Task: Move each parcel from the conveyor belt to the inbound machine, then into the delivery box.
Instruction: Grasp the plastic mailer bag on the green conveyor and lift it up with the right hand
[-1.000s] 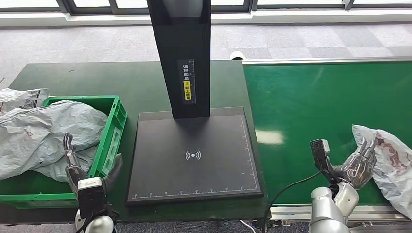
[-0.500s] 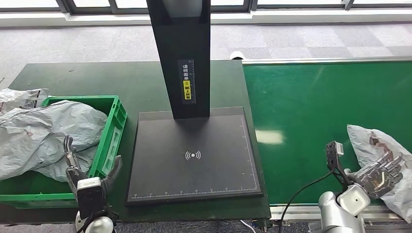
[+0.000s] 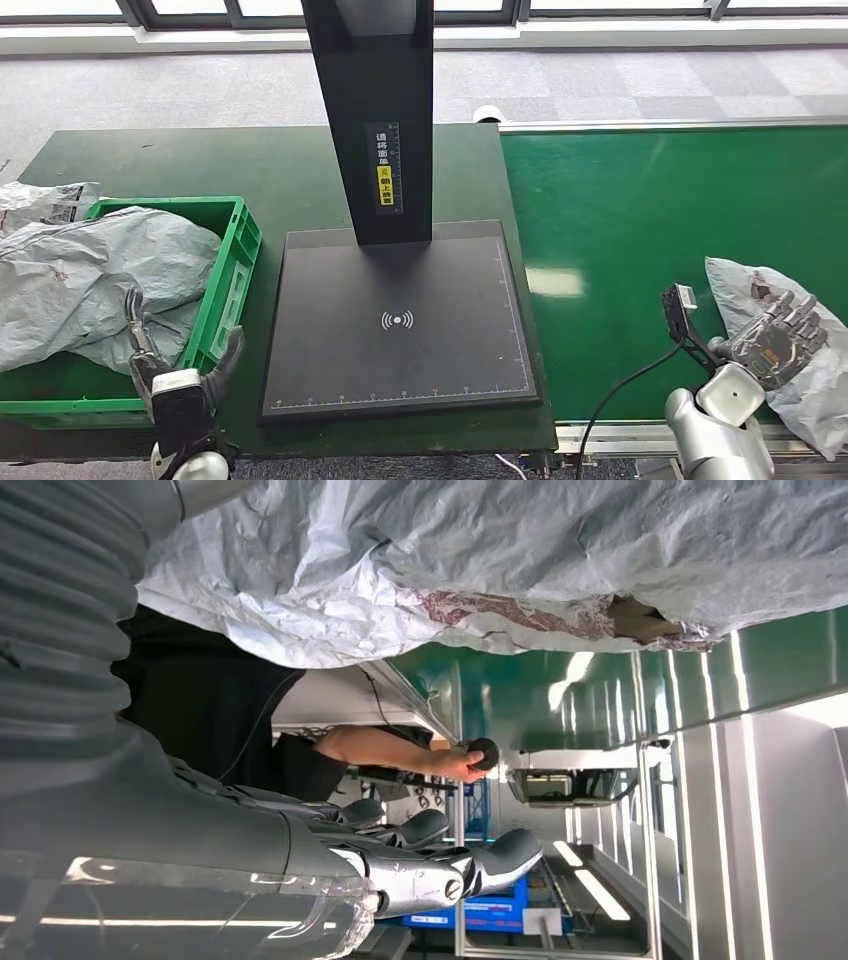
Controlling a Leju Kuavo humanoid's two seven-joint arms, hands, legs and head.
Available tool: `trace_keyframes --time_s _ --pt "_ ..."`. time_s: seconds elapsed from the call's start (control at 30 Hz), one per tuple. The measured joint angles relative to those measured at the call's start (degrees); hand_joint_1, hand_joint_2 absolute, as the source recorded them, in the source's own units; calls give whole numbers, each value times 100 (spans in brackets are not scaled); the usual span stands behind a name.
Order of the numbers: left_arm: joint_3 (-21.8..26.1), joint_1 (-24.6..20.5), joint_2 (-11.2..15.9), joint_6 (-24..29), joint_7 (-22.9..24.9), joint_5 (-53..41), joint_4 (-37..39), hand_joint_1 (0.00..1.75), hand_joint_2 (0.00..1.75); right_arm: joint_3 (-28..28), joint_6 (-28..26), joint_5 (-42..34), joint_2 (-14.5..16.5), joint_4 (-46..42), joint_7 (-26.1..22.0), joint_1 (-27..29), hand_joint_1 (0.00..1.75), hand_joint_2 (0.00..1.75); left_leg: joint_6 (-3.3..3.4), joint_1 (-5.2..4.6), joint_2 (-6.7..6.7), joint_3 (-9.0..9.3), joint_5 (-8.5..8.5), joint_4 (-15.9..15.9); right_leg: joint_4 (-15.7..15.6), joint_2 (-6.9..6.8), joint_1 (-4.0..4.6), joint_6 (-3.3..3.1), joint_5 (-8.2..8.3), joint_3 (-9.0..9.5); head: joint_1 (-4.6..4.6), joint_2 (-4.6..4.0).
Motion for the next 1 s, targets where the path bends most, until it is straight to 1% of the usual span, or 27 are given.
trace_keyframes --time_s 0.13,0.2,0.27,0.37,0.43,0.67,0.87,1.0 --pt "45 40 -3 0 -1 4 -21 0 175 12 0 -1 -3 105 -90 -51 0 175 0 0 -1 -1 0 0 0 -1 0 0 0 -1 0 0" --pt "66 53 -5 0 -1 4 -34 0 175 12 0 -41 -3 157 -225 -72 0 175 0 0 -1 -2 0 0 0 -1 0 0 0 -1 1 0" --pt "78 69 -9 0 -2 3 -42 0 175 -26 4 -259 -2 270 -624 -127 0 175 0 0 2 -2 0 0 0 1 -1 0 0 -1 1 0" --pt "81 86 -13 0 -2 2 -62 0 175 -223 77 -852 0 575 -1468 -275 0 175 1 -1 1 0 1 0 0 0 -1 0 0 -1 0 0" --pt "81 96 -15 0 -2 1 -80 0 175 -364 130 -1054 1 744 -1711 -351 0 175 3 -1 -3 0 2 0 0 -4 -1 1 1 0 0 0" --pt "87 105 -16 -1 -2 -4 -88 0 175 -632 235 -1239 2 1059 -1819 -484 0 175 3 0 -3 0 2 0 0 -3 0 1 1 -1 0 0" --pt "90 107 -17 -1 -1 -29 -85 0 175 -859 245 -1416 2 1220 -1695 -492 0 175 3 -1 -1 0 2 0 0 -1 -1 1 1 -3 0 0" --pt "90 107 -18 0 -2 -49 -83 0 175 -961 632 -1486 -2 1336 -1575 -492 0 175 3 -1 -1 0 2 0 0 -1 -1 1 1 -3 0 0"
